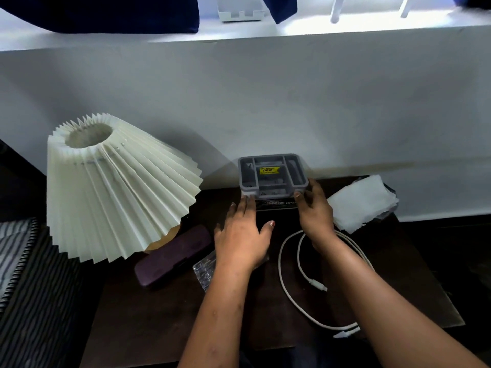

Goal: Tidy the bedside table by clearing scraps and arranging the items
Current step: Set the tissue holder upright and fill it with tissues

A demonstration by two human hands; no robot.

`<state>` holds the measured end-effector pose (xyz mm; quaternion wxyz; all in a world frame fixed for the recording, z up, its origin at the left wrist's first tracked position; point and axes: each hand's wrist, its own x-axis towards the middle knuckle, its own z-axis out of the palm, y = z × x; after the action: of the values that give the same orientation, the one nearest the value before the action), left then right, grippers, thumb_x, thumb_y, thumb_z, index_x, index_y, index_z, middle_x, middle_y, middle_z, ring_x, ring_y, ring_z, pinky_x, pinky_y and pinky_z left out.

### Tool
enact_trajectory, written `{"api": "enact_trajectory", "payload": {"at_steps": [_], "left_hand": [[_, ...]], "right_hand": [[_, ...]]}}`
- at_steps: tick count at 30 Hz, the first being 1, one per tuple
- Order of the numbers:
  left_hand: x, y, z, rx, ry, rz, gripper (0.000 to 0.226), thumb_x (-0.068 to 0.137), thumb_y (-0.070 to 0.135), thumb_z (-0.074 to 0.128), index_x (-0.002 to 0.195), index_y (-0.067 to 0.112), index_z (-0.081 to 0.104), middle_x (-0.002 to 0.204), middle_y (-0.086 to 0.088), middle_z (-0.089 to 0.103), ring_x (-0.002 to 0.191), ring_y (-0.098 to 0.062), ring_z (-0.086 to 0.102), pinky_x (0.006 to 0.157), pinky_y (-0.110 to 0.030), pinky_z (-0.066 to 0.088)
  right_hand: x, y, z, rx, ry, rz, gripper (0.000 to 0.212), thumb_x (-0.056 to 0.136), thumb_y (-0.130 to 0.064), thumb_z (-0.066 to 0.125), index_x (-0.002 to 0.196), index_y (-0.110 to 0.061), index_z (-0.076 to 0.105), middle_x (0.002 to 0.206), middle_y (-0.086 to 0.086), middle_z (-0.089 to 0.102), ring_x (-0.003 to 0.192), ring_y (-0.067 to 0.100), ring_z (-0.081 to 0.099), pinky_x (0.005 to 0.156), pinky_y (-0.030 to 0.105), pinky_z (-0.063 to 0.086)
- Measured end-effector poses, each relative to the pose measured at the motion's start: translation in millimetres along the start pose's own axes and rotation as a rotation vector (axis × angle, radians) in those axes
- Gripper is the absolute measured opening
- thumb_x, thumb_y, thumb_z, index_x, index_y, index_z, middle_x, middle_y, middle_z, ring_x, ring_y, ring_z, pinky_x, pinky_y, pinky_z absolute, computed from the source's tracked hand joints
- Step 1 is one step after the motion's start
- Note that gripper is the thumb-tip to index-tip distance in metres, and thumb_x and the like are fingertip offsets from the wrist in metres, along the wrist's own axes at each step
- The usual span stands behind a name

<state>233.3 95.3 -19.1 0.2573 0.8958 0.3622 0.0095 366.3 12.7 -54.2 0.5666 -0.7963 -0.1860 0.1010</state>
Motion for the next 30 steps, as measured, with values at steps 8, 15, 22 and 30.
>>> {"api": "enact_trajectory", "payload": {"at_steps": [8,15,22,30], "left_hand": [[-6.5,9.6,-6.1,0.007,0.083,0.047,0.059,0.089,0.049,0.043,0.142,0.026,0.028,0.155,0.002,0.02,0.143,-0.019,0.016,0.112,-0.053,0.022],[-22.7,46.7,8.9,0.05,0.1,0.264,0.043,0.089,0.043,0.047,0.128,0.026,0.046,0.149,0.002,0.027,0.137,-0.019,0.023,0.112,-0.049,0.019],[-14.4,37.2,3.1,0.059,0.138,0.196,0.049,0.087,0.042,0.051,0.133,0.026,0.041,0.154,0.0,0.016,0.14,-0.022,0.017,0.112,-0.049,0.02],[2.2,5.9,-8.7,-0.256,0.073,-0.017,0.085,0.084,0.042,0.058,0.147,0.03,0.002,0.157,-0.006,0.013,0.143,-0.026,0.019,0.112,-0.051,0.026]], "right_hand": [[9.9,-8.2,-22.2,-0.201,0.049,0.06,0.036,0.09,-0.019,0.055,0.125,-0.012,0.051,0.117,0.013,0.063,0.111,0.029,0.057,0.095,0.033,0.044],[11.8,4.7,-68.3,-0.775,0.02,0.19,0.038,0.087,-0.02,0.047,0.125,-0.02,0.046,0.122,0.015,0.054,0.112,0.038,0.051,0.083,0.041,0.044],[7.9,1.5,-61.7,-0.973,-0.046,-0.053,0.052,0.091,-0.022,0.045,0.142,-0.027,0.032,0.124,0.016,0.048,0.114,0.038,0.047,0.087,0.043,0.041],[0.5,-13.2,-15.5,-0.093,-0.179,0.013,0.053,0.099,-0.035,0.037,0.147,-0.017,0.024,0.152,0.005,0.032,0.141,0.017,0.026,0.106,0.018,0.018]]}}
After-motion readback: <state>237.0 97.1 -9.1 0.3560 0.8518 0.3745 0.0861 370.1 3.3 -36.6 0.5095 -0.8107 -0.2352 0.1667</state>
